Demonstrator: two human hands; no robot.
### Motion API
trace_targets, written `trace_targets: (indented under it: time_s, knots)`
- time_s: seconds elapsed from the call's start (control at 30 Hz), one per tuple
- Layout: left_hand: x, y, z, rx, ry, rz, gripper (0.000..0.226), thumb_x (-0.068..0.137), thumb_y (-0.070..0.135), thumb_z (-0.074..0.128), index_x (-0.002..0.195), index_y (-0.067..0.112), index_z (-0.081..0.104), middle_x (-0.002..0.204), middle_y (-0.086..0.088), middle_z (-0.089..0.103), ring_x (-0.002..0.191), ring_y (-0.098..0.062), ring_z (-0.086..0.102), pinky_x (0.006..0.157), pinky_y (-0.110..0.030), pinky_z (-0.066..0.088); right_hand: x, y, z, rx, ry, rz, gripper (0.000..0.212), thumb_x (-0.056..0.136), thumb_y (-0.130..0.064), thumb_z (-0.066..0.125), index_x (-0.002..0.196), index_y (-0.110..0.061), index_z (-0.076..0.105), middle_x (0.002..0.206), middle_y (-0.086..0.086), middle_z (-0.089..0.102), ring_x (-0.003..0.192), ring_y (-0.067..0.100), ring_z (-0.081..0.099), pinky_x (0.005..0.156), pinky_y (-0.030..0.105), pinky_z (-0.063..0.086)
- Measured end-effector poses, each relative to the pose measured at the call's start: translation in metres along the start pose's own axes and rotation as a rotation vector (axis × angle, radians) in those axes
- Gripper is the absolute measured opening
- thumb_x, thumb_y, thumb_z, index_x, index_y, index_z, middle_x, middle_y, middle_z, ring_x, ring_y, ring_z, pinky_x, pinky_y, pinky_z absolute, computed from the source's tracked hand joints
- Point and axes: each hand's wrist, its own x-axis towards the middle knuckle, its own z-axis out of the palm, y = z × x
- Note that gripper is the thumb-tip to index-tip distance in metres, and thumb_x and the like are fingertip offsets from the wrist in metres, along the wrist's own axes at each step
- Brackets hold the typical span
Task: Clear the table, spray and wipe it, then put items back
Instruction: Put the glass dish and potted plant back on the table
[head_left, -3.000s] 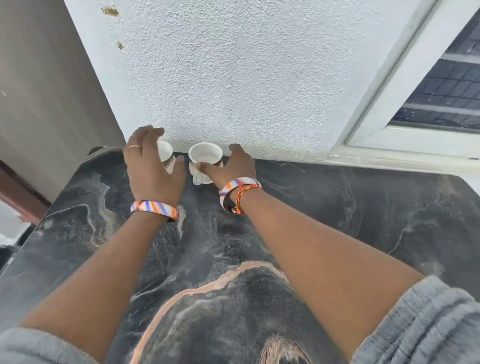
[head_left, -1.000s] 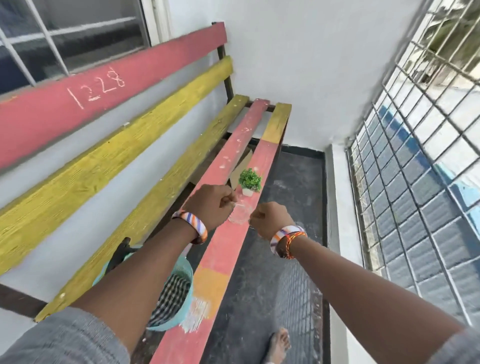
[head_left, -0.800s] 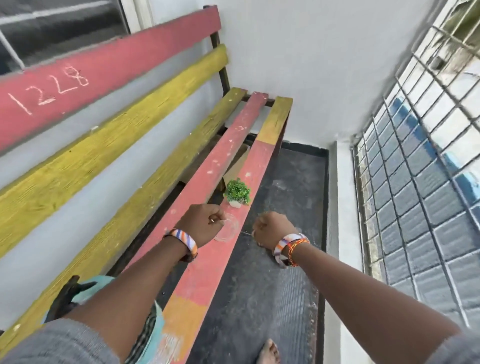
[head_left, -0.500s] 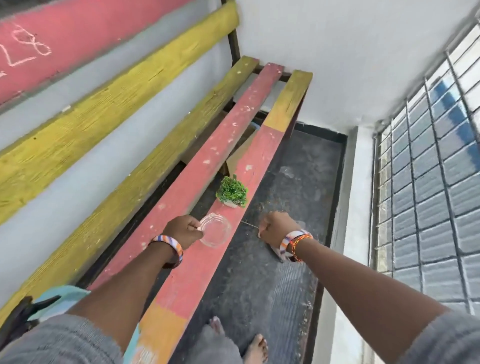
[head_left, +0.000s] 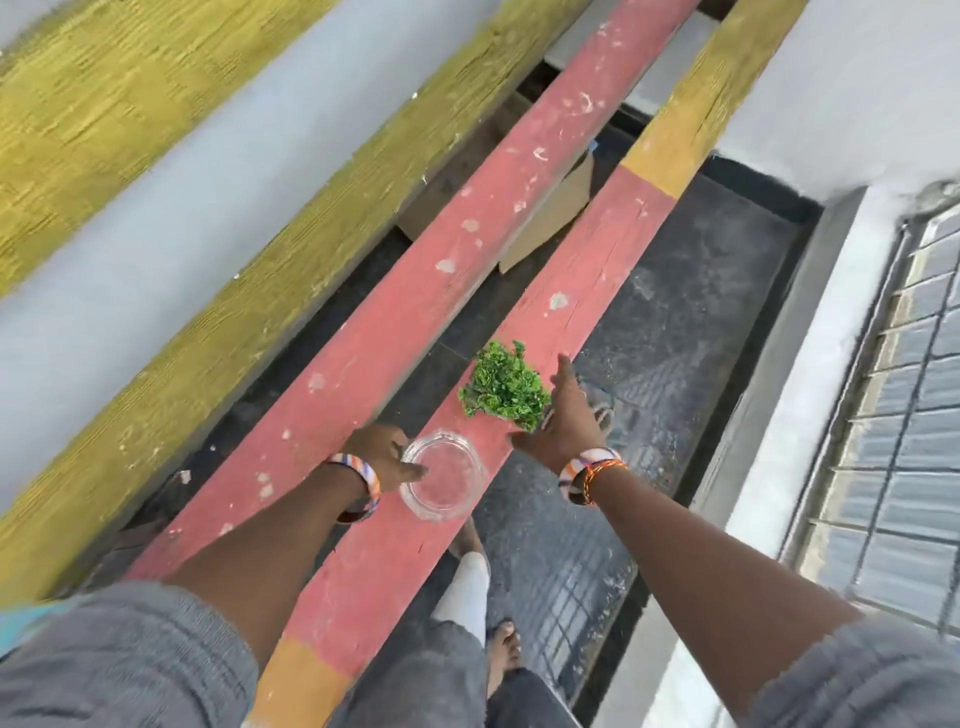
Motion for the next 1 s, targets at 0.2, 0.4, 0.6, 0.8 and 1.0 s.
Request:
trace_targets:
  time_s: [0.2, 0.4, 0.6, 0.8, 1.0]
  knots:
    - [0.033, -0.004, 0.000, 0.180, -0.045, 0.043, 0.031, 0.081, 0.023, 0.069, 0.104, 0.003, 0.063, 0.089, -0.004, 0.056, 0.084, -0.015, 0.051, 0.075, -0.027, 0.044, 0.032, -0.003, 0.015, 0.017, -0.035, -0.129, 0.101, 0.070, -0.016, 0.079, 0.149, -0.013, 0.016, 0.143, 0.007, 0.045, 0.129, 0.024, 0.044, 0.100, 0.021, 0.032]
    - [0.037, -0.009, 0.004, 0.192, -0.028, 0.104, 0.018, 0.079, 0.020, 0.066, 0.082, 0.010, 0.051, 0.079, -0.008, 0.054, 0.077, -0.018, 0.051, 0.071, -0.030, 0.043, 0.040, -0.001, 0.025, 0.043, 0.124, -0.169, 0.050, 0.074, -0.009, 0.071, 0.123, -0.009, 0.058, 0.107, 0.013, 0.069, 0.100, 0.030, 0.064, 0.075, 0.019, 0.040]
    - [0.013, -0.013, 0.016, 0.085, 0.126, 0.090, 0.016, 0.077, 0.019, 0.062, 0.067, 0.008, 0.058, 0.072, -0.015, 0.065, 0.071, -0.028, 0.061, 0.064, -0.028, 0.046, 0.023, 0.006, 0.021, 0.143, 0.128, -0.076, 0.041, 0.075, -0.013, 0.073, 0.114, -0.009, 0.062, 0.096, 0.011, 0.070, 0.086, 0.024, 0.063, 0.069, 0.022, 0.037]
    - [-0.035, -0.024, 0.032, -0.043, 0.281, 0.058, 0.037, 0.072, 0.017, 0.061, 0.044, 0.014, 0.037, 0.045, -0.004, 0.037, 0.044, -0.013, 0.032, 0.046, -0.020, 0.022, -0.018, 0.026, 0.021, 0.476, 0.142, 0.072, 0.045, 0.058, -0.027, 0.084, 0.099, -0.016, 0.070, 0.079, 0.002, 0.070, 0.070, 0.019, 0.061, 0.068, 0.033, 0.049]
    - [-0.108, -0.045, 0.057, -0.259, 0.436, 0.057, 0.043, 0.067, 0.017, 0.064, 0.041, 0.015, 0.030, 0.044, -0.005, 0.026, 0.042, -0.015, 0.023, 0.043, -0.020, 0.015, -0.069, 0.030, 0.029, 0.853, 0.088, 0.106, 0.058, 0.050, -0.028, 0.090, 0.096, -0.004, 0.064, 0.078, 0.008, 0.067, 0.060, 0.018, 0.064, 0.069, 0.035, 0.057]
